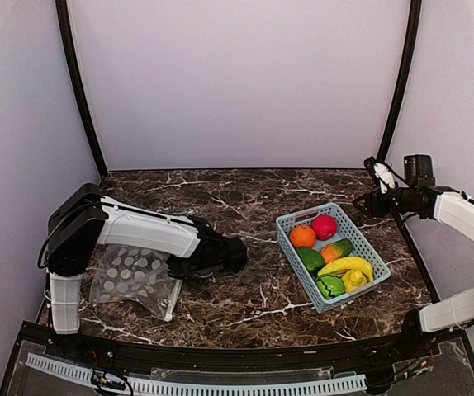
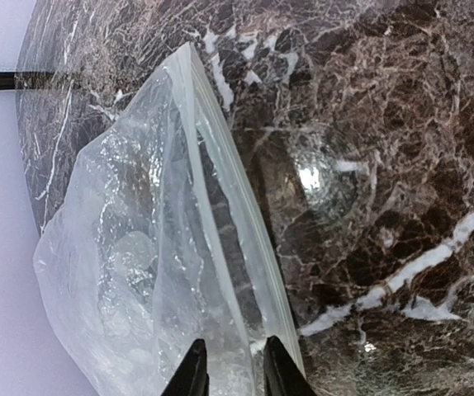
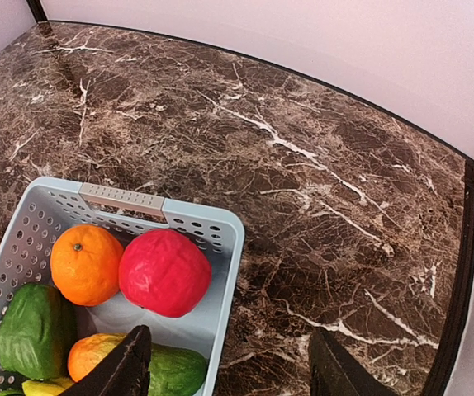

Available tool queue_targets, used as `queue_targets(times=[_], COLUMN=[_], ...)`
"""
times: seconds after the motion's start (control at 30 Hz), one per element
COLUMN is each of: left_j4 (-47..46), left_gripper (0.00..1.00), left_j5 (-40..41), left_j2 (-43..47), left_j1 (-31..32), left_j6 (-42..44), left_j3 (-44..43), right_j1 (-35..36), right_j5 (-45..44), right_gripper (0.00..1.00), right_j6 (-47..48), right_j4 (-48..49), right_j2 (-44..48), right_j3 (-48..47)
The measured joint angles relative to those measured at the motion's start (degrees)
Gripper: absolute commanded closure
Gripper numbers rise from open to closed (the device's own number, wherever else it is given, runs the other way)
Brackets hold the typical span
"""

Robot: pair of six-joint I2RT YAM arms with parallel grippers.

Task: Place the food in the zip-top bag and seal the zipper
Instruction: Pick up the zipper food storage bag at the center of the board.

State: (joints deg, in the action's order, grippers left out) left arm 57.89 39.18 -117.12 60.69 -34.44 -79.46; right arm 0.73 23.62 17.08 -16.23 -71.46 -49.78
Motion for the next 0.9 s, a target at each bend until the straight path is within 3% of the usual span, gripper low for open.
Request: queue_targets(times=[0.17, 0.23, 0.5, 0.9], left_j4=[1.07, 2.08, 3.93, -0.83], left_gripper=[0.97, 0.99, 0.99, 0.99], left_j5=[1.25, 2.05, 4.22, 0.98], left_j2=[-0.02, -0.04, 0.72, 9.35], left_j1=[0.00, 0.02, 0.02, -1.44], left_j6=[0.31, 0.55, 4.55, 21.38], left_j3=[-0.70, -1.46, -5.25, -17.90], right_j1=[0.00, 0.00, 0.00, 3.48], right_j5=[0.22, 0.26, 2.51, 6.54], right_gripper=[0.37, 0.37, 0.38, 0.39], right_j6=[0.02, 0.02, 1.62, 7.04], right_j4=[0.00, -0.02, -2.14, -11.41], right_j2=[0.00, 0.00, 0.00, 0.00], right_j3=[0.02, 0.02, -1.01, -8.76])
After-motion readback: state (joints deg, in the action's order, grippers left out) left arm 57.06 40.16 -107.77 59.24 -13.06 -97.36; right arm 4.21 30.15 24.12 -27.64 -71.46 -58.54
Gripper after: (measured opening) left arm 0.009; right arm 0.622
